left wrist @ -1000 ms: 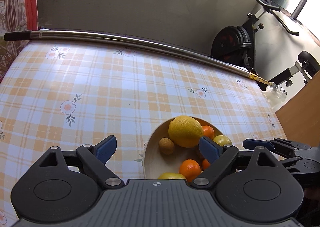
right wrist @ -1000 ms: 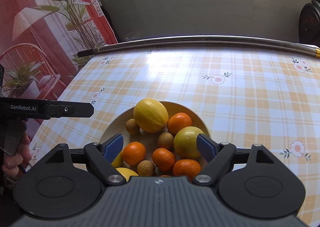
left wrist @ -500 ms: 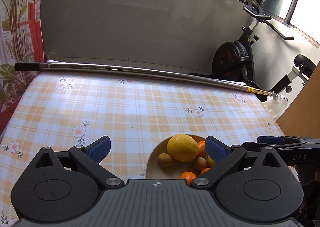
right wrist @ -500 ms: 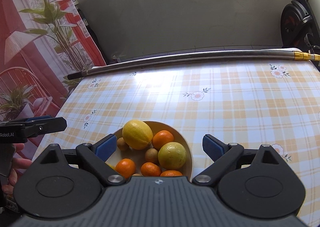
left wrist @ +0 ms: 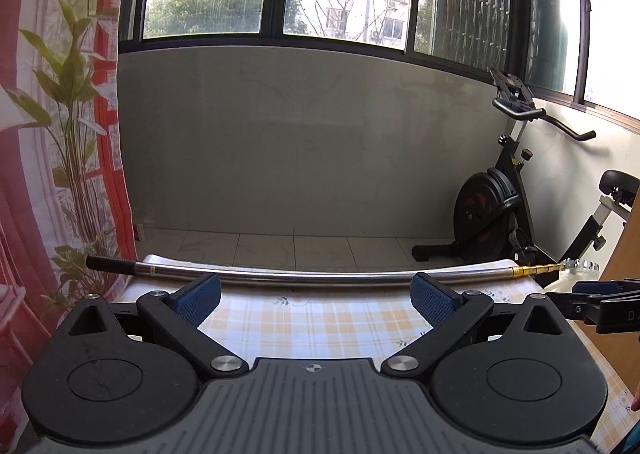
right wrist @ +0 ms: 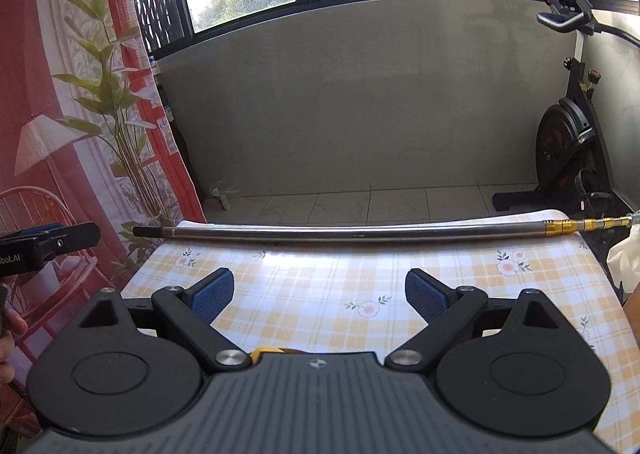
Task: Organize fruits
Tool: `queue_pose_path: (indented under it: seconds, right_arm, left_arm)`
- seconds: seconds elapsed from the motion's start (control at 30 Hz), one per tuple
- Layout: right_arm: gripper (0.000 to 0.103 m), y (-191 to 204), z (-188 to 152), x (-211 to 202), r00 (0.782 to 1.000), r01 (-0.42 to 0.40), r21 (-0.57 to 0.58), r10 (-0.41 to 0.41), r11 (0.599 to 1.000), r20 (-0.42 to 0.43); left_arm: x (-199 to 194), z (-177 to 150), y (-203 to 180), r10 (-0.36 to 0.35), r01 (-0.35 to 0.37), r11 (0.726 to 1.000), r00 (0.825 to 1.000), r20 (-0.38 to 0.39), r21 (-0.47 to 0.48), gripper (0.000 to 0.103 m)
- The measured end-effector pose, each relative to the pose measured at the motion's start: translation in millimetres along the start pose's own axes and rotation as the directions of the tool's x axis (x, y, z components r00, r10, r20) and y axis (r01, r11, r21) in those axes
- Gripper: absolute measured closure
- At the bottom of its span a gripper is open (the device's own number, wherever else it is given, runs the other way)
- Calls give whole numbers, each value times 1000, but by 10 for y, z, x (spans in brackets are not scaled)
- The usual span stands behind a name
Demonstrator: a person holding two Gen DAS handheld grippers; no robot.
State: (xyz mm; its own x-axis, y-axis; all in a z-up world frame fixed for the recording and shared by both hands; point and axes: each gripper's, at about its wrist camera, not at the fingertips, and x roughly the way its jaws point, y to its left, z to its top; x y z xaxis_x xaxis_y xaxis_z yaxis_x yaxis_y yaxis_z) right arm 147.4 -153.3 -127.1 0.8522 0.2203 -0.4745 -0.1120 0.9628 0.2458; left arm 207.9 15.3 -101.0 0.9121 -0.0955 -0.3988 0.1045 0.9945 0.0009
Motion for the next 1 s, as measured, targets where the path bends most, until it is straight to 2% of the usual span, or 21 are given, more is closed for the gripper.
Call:
queue_pose_path:
  seconds: [0.13, 0.33, 0.53, 1.0]
  right_arm:
    - [6, 68, 142, -178, 998, 15, -20, -14, 1000, 66]
    - [4, 114, 260, -371, 990, 37, -26, -33, 999, 140]
    - [4, 96, 307, -503, 983, 50, -13, -47, 999, 178]
    - [4, 83, 295, -564, 981, 73, -2, -71, 997, 182]
  left_arm:
    - [-151, 233, -117, 12, -14, 1000, 997, 72, 25, 1]
    - [-345, 466, -335, 51, -60, 996, 990, 130, 62, 1]
    - [-436, 540, -408, 40, -47, 998, 990, 135, 52, 1]
    - [-430, 492, -409, 47, -56, 996, 992, 119, 71, 1]
